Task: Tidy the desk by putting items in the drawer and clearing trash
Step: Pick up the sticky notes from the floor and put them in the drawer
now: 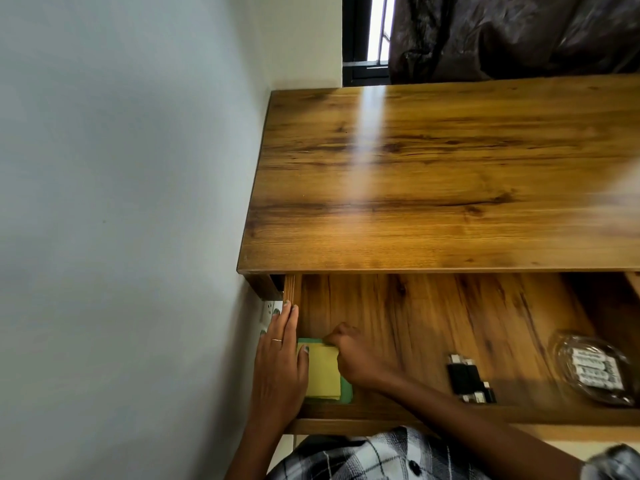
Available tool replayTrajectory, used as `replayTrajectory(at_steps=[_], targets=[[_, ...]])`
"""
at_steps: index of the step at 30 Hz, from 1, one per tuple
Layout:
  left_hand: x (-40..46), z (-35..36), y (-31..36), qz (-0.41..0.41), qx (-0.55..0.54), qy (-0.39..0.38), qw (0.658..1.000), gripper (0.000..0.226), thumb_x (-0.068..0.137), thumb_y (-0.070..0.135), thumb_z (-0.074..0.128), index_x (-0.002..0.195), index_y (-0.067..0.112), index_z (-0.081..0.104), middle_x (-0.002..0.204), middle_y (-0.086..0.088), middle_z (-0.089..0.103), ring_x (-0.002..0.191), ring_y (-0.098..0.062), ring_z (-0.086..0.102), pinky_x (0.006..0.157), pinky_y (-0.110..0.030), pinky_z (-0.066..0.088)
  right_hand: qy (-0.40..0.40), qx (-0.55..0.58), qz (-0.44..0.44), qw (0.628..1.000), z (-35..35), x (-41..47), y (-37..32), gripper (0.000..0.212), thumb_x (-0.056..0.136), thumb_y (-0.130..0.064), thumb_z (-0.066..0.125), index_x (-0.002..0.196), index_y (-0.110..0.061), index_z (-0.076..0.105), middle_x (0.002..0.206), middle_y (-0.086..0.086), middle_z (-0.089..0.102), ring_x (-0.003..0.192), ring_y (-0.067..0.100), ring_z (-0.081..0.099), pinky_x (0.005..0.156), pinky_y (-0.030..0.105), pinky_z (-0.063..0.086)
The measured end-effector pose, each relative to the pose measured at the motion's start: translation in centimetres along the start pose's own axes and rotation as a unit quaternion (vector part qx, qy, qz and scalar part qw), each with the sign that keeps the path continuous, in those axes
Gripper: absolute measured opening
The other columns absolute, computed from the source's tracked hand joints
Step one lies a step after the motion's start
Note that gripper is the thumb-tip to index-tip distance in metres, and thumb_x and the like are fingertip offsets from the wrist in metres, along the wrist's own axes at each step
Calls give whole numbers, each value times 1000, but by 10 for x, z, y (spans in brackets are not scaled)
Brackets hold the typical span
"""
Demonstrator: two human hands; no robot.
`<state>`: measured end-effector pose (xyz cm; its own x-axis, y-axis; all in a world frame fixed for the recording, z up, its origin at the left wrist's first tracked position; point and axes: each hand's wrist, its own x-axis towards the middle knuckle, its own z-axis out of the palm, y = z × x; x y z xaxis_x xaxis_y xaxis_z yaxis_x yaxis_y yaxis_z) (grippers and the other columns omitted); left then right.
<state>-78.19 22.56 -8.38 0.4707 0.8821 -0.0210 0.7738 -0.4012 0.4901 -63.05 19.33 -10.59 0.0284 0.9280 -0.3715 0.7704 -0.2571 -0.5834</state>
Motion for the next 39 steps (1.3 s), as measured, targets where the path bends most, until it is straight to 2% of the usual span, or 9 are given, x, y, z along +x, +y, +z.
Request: replayTrajectory(at_steps=[4,11,24,28,31,33,35,37,39], targets=[[0,0,1,0,-1,6,1000,64,95,20,46,150,21,14,158,6,11,140,0,-1,118,-31,9,6,-27,-20,999,7,-2,5,50,84,6,50,132,-8,49,129,8,45,118,23,42,97,29,39],[1,1,1,2,6,9,1000,65,95,21,47,150,22,13,159,6,10,138,2,-3,115,-26,5,16,-25,-13,999,9,0,4,48,84,6,49,130,-9,52,131,7,43,119,23,42,96,29,40],[1,1,1,2,13,2,1000,66,93,20,49,150,20,16,159,3,13,144,-6,6,117,-31,11,9,-8,4,1000,13,0,1,44,82,1,52,125,-9,53,133,9,39,123,25,37,98,32,40],[1,0,2,0,22,-6,1000,67,93,21,49,150,21,15,159,5,12,146,-11,10,117,-30,11,-30,12,3,999,3,2,3,44,85,0,49,129,-9,52,133,8,39,125,24,36,102,32,38],[0,-1,2,-4,41,-15,999,66,94,27,46,150,22,11,156,11,0,148,-15,6,118,-35,3,-64,53,-6,997,-9,-6,7,51,91,-9,47,141,-13,38,137,8,37,127,22,37,104,31,37],[-2,-2,5,1,80,-11,997,66,91,36,43,149,23,14,156,8,1,147,-18,4,116,-44,-6,-59,63,-19,996,-17,-20,14,54,93,-16,47,144,-20,31,140,5,36,128,18,36,104,27,34],[-2,-2,13,16,92,-16,995,71,87,47,42,149,25,16,157,6,4,146,-18,-1,113,-48,-11,-25,36,-32,999,-22,-40,28,51,95,-23,47,143,-27,31,143,-1,35,131,13,32,103,23,27],[0,1,22,48,100,-36,993,73,87,58,33,149,30,7,158,10,-6,146,-14,-13,113,-46,-18,20,10,-29,999,-26,-63,45,46,96,-29,44,140,-32,34,143,-7,36,129,5,30,103,22,24],[6,4,31,79,104,-48,990,75,85,65,24,149,33,1,158,11,-9,145,-13,-17,114,-43,-18,51,-7,-6,999,-28,-86,63,42,97,-33,41,138,-34,36,142,-12,37,126,-1,28,105,22,23]])
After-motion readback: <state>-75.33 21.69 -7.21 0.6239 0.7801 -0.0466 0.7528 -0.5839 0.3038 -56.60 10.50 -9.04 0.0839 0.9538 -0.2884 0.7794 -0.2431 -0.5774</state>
